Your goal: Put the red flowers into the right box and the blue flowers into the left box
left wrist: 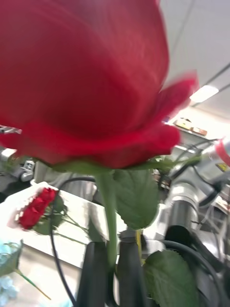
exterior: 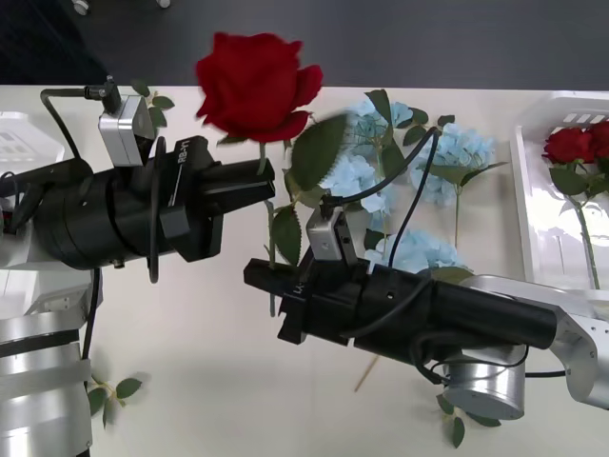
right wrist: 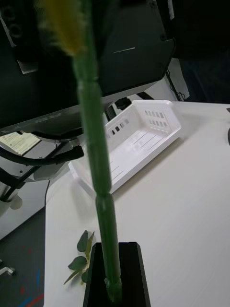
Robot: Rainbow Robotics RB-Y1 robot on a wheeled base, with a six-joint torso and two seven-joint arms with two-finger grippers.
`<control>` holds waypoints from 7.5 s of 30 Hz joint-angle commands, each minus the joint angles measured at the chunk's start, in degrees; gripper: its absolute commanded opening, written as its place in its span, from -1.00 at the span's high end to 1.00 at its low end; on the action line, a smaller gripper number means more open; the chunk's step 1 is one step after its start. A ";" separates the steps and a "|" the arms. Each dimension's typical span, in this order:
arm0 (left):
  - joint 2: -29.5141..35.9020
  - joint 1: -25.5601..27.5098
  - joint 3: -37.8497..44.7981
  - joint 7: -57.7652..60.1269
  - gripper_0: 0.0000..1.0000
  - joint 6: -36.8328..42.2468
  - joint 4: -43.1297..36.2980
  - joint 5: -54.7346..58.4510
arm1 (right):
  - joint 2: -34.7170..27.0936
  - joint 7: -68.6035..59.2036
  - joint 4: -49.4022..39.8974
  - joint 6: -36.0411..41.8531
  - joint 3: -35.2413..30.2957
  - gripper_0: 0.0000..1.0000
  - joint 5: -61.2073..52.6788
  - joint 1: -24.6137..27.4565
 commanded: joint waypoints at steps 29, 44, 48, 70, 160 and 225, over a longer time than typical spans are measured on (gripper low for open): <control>14.03 2.73 -2.68 2.65 -1.00 -9.84 -1.05 -5.04 | -20.51 -4.42 -3.83 21.00 -38.93 1.00 -10.90 19.52; 23.35 8.45 8.30 -1.48 -1.00 -4.75 -5.09 -14.44 | -16.91 -3.89 -3.92 71.44 -70.04 1.00 -19.86 24.09; 23.44 8.80 12.17 -3.59 -1.00 -1.23 -4.83 -15.41 | -16.91 -3.37 -0.41 76.81 -72.15 1.00 -16.96 24.09; 29.41 10.20 19.46 -3.91 -1.00 2.64 -4.83 -21.04 | -16.91 -0.29 22.36 72.59 -69.25 1.00 1.23 24.09; 29.50 10.29 19.90 -3.91 -1.00 2.02 -4.83 -23.59 | 0.32 -3.10 33.17 52.28 -29.08 -0.51 -9.23 -1.04; 29.50 10.29 19.90 -3.91 -1.00 2.02 -4.83 -23.59 | -0.82 -3.63 38.00 49.12 -25.48 1.00 -7.91 -3.68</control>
